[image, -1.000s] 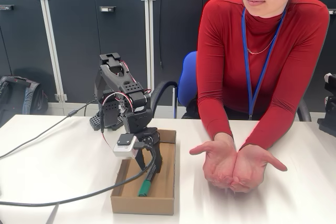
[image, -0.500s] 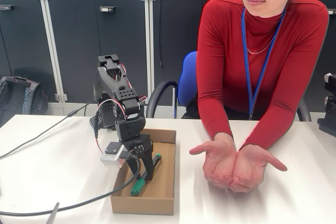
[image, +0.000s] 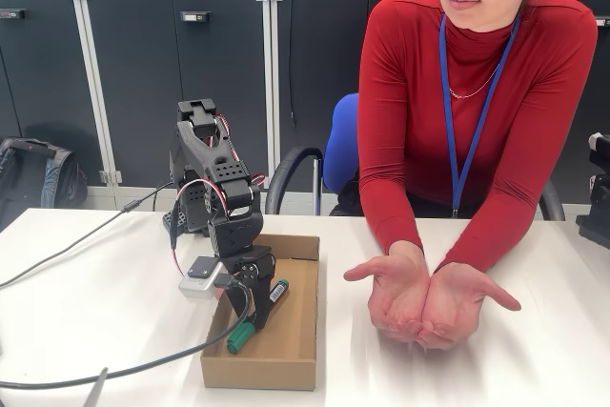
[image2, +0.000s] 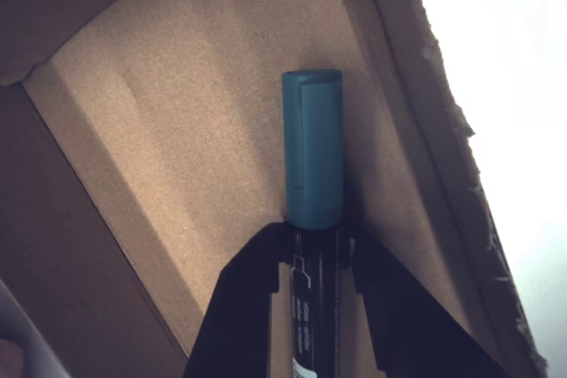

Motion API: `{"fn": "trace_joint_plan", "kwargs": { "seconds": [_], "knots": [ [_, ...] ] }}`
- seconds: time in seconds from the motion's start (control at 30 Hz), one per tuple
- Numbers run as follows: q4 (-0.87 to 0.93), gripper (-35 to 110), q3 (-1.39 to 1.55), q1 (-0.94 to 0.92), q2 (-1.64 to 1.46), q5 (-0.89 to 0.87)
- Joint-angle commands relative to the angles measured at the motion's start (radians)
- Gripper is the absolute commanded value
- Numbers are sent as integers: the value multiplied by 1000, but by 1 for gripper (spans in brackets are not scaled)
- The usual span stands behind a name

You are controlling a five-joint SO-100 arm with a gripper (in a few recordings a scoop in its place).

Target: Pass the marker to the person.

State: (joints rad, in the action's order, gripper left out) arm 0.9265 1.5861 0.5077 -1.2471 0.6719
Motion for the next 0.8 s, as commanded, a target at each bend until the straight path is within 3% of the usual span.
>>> {"fn": "trace_joint_plan", "kwargs": {
  "seconds": [0.0, 0.77],
  "knots": [
    [14, -5, -35, 2, -18, -3],
    [390, -5, -321, 23, -364, -40]
  ]
}}
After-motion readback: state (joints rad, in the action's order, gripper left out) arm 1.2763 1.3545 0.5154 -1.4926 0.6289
